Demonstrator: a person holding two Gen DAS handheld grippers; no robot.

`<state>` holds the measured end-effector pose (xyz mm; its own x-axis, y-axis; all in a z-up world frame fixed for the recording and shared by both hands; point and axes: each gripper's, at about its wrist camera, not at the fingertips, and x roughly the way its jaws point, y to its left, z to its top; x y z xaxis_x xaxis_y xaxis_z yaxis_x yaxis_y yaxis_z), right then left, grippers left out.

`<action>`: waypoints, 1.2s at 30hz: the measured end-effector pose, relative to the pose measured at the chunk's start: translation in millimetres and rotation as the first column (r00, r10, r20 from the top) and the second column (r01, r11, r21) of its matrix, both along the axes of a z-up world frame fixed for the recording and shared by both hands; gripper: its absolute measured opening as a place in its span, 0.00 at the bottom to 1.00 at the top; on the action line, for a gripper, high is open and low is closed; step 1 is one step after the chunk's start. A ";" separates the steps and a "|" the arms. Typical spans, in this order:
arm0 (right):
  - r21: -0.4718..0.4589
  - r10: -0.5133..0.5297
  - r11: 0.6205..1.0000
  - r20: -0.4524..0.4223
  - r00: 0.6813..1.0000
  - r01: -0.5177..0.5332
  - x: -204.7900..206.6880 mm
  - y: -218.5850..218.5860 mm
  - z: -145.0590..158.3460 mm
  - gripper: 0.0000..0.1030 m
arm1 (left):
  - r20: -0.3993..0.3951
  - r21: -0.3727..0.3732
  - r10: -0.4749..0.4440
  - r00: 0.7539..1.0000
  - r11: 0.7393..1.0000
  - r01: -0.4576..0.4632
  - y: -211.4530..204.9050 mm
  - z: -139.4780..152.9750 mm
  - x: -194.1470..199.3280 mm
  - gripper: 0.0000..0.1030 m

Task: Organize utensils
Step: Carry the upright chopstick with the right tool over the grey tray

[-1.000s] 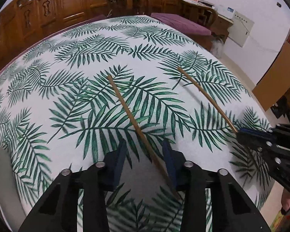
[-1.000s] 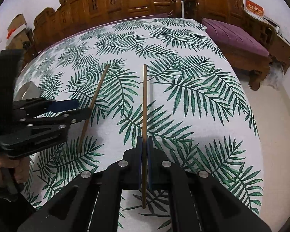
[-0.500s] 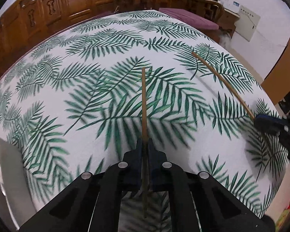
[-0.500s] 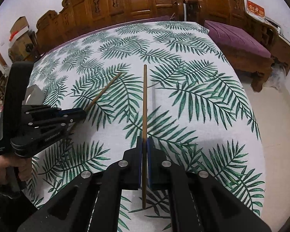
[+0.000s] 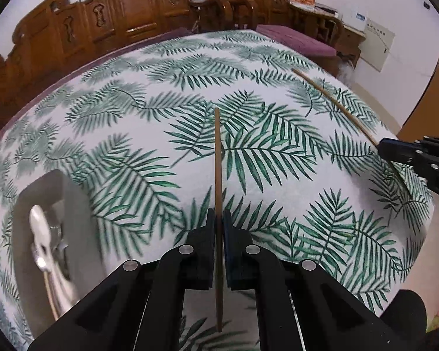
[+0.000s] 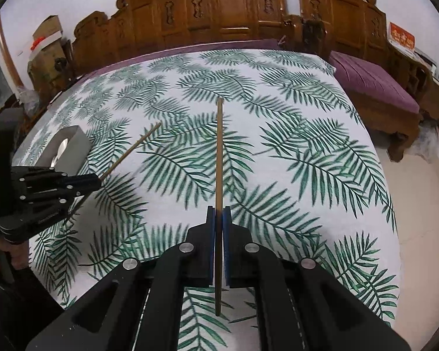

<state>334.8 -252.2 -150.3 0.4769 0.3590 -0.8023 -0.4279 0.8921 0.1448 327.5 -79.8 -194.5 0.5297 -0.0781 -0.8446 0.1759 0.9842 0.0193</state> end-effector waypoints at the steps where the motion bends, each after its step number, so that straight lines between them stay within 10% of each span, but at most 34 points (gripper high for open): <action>1: 0.001 0.005 1.000 0.004 1.000 -0.005 -1.5 2.3 2.1 0.06 | 0.008 -0.002 0.002 1.000 1.000 -0.001 2.4 4.0 -4.1 0.04; 24: -0.059 0.137 0.989 0.044 0.990 -0.135 -38.8 95.2 16.6 0.06 | 0.193 -0.040 0.009 0.981 0.999 -0.001 74.1 87.4 -86.5 0.04; 36: -0.026 0.157 0.987 0.052 0.986 -0.156 -44.4 132.4 6.5 0.06 | 0.173 -0.053 0.079 0.982 0.996 -0.071 129.5 54.0 -84.8 0.04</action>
<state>290.3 -119.9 -143.8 0.4586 0.4155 -0.7855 -0.5690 0.8163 0.0996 242.7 49.7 -140.5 0.6749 -0.0697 -0.7346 0.0997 0.9950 -0.0028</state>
